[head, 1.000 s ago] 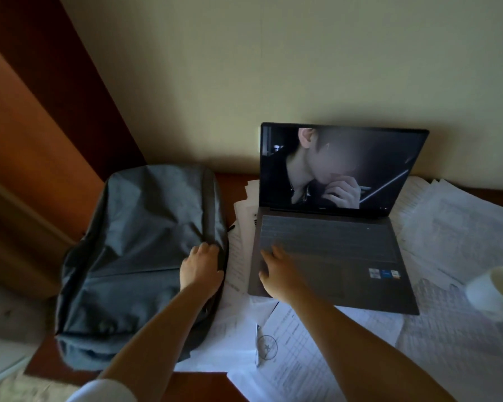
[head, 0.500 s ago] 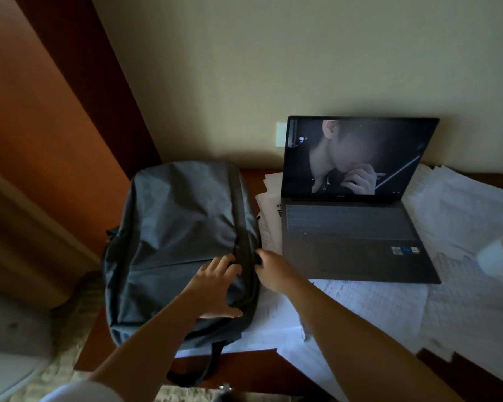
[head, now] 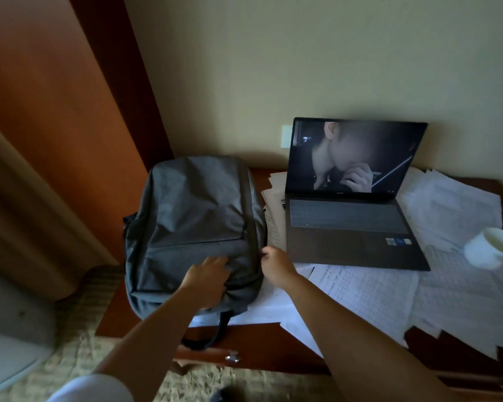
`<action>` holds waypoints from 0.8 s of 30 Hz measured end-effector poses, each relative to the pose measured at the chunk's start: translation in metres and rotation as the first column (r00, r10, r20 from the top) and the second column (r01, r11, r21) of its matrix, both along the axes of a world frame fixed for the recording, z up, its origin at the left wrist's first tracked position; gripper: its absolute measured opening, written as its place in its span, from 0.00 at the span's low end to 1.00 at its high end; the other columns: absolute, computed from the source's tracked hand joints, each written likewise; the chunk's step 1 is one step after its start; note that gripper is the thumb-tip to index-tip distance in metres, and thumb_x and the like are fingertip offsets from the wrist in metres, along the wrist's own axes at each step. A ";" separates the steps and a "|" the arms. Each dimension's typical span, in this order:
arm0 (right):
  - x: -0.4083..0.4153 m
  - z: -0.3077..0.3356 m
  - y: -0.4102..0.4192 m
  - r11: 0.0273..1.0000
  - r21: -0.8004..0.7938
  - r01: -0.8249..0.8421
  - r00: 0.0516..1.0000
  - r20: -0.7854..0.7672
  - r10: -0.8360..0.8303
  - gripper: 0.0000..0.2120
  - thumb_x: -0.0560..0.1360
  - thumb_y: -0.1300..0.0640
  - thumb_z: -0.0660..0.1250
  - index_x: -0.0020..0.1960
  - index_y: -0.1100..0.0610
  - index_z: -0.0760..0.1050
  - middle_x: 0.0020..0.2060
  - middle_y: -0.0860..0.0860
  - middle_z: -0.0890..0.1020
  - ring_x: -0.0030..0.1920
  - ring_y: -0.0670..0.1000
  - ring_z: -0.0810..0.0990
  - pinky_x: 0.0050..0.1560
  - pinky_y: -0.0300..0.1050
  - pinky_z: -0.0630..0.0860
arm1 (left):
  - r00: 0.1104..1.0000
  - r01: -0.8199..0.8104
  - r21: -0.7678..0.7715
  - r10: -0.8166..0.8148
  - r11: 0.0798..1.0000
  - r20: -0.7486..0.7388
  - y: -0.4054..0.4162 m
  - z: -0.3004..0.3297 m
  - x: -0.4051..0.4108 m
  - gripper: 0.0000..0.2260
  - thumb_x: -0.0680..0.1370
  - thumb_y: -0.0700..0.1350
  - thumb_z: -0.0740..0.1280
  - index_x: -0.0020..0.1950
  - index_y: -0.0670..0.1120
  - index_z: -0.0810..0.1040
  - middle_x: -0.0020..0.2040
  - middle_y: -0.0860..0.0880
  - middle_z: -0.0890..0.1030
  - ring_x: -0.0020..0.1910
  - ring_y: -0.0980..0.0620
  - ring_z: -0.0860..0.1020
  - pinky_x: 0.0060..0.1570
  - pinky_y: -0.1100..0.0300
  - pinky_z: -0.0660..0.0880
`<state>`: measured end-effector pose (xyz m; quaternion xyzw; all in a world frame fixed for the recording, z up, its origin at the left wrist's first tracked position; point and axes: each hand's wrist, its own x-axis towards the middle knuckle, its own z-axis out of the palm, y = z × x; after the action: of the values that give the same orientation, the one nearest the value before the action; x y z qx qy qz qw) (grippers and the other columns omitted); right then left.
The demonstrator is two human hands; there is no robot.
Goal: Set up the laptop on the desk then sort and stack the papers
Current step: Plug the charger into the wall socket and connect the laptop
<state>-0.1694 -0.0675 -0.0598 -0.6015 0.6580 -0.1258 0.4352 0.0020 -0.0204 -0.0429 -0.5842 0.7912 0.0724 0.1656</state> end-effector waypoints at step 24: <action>0.059 0.098 -0.041 0.819 0.521 0.242 0.099 0.826 -0.555 0.16 0.82 0.59 0.52 0.67 0.61 0.68 0.63 0.58 0.76 0.64 0.58 0.75 0.60 0.50 0.72 | 0.988 -0.129 -0.484 0.073 0.865 -0.133 -0.021 0.061 0.074 0.33 0.62 0.54 0.79 0.61 0.43 0.71 0.45 0.44 0.83 0.40 0.43 0.82 0.42 0.52 0.78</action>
<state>-0.1102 -0.1081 0.0378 -0.1272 0.3938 -0.4954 0.7637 0.0760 -0.0419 0.0176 -0.6429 0.7598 -0.0902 -0.0363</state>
